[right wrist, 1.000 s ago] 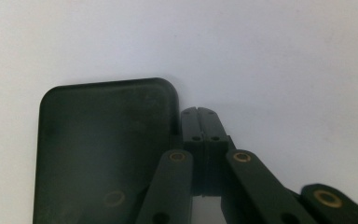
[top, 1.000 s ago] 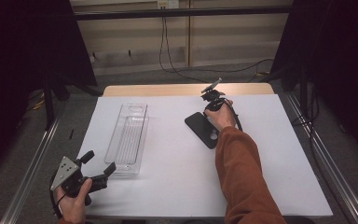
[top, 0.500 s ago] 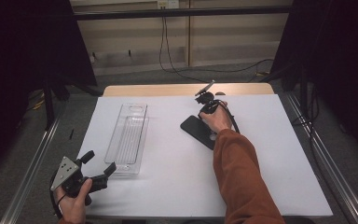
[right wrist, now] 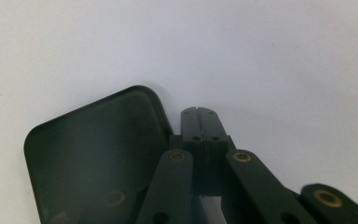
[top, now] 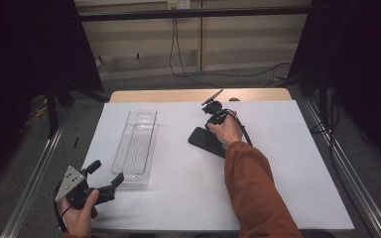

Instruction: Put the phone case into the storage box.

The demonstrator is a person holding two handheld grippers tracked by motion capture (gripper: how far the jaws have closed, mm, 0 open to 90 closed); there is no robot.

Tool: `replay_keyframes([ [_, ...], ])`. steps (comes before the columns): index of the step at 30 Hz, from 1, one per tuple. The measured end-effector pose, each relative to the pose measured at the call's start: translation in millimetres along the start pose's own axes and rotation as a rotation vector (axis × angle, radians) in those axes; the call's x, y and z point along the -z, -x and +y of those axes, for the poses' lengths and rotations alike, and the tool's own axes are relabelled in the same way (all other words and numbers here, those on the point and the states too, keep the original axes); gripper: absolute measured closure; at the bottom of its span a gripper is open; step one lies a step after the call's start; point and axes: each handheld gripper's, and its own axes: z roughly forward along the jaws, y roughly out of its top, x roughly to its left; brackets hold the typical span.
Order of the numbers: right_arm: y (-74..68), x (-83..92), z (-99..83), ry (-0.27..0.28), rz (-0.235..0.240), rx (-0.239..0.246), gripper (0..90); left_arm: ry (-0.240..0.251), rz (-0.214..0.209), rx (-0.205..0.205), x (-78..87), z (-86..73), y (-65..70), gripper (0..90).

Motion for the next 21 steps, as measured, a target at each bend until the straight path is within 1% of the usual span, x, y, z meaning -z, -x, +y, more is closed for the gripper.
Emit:
replay_keyframes([
  [5,-5.3,1.2,-3.3,0.003,0.006,0.021,90.0,0.000,0.002,0.000,-0.3,0.1,0.7,3.6],
  [9,-10.1,2.2,-5.5,0.001,0.013,0.024,90.0,-0.001,0.002,0.000,-0.2,0.3,0.7,3.6],
  [12,-13.8,3.0,-7.1,0.000,0.009,0.048,90.0,-0.002,-0.001,-0.001,-0.3,0.2,0.2,3.6],
  [18,-17.9,5.3,-12.8,0.007,0.020,0.061,90.0,0.000,0.000,-0.001,0.0,0.3,0.4,3.6],
  [21,-23.5,6.7,-15.3,0.003,0.029,0.077,90.0,0.001,0.001,0.000,-0.4,0.5,0.5,3.6],
])
